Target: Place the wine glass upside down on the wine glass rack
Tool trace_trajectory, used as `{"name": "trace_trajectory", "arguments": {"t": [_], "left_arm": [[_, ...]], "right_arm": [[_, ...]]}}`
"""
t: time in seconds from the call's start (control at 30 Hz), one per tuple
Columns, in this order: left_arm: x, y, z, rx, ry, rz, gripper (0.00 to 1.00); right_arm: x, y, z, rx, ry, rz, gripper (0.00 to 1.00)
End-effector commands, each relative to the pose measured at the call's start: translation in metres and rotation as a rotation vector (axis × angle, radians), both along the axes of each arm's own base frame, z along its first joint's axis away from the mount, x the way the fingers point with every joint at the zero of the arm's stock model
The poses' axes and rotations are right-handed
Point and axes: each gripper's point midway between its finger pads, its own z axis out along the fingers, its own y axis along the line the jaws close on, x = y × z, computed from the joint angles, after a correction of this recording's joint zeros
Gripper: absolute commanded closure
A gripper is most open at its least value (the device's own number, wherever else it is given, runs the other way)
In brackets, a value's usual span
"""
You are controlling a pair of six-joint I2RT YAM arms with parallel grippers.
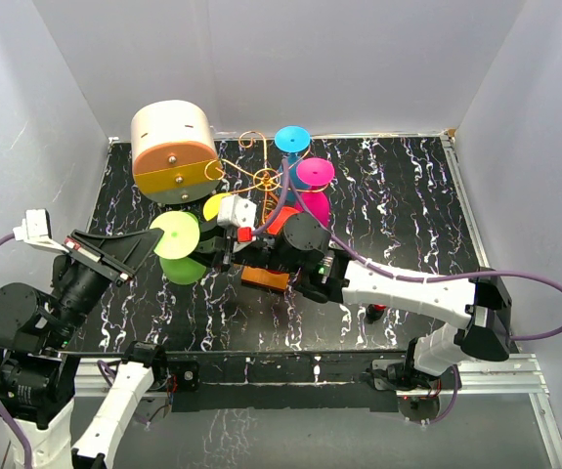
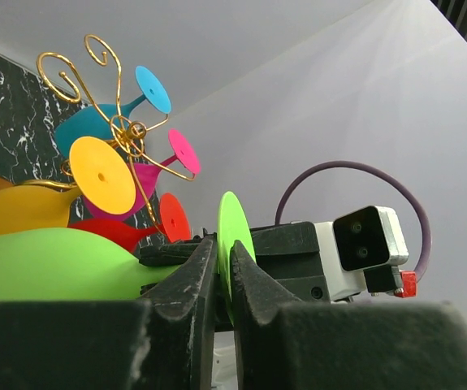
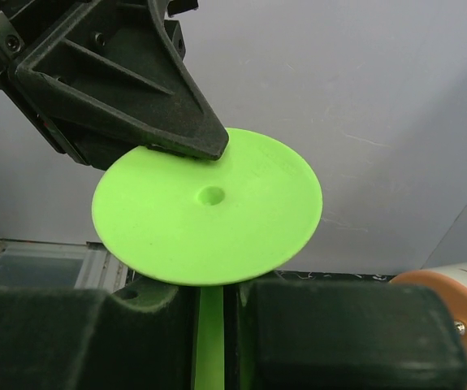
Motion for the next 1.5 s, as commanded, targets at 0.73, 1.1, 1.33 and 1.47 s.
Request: {"name": "trace_trajectory", "arguments": {"t": [0.73, 1.1, 1.33, 1.47], "left_arm": [[0.033, 0.058, -0.003, -0.116, 0.078, 0.374, 1.00], [0.062, 0.052, -0.026, -0.256, 0.171, 0.372, 1.00], [0.095, 0.037, -0.034, -0.272, 0.176, 0.313, 1.00], [0.111, 0.035, -0.041, -0.240, 0.185, 0.319, 1.00]], "right_arm": [[0.005, -0.040, 0.042, 0.141, 0.070, -0.086, 0.23], [-0.010, -0.098, 0.072, 0.249, 0.135, -0.098, 0.22], [-0.032, -0.140, 0.087, 0.312, 0.146, -0.048, 0.22], [-0.039, -0.149, 0.087, 0.324, 0.179, -0.015, 0.22]]}}
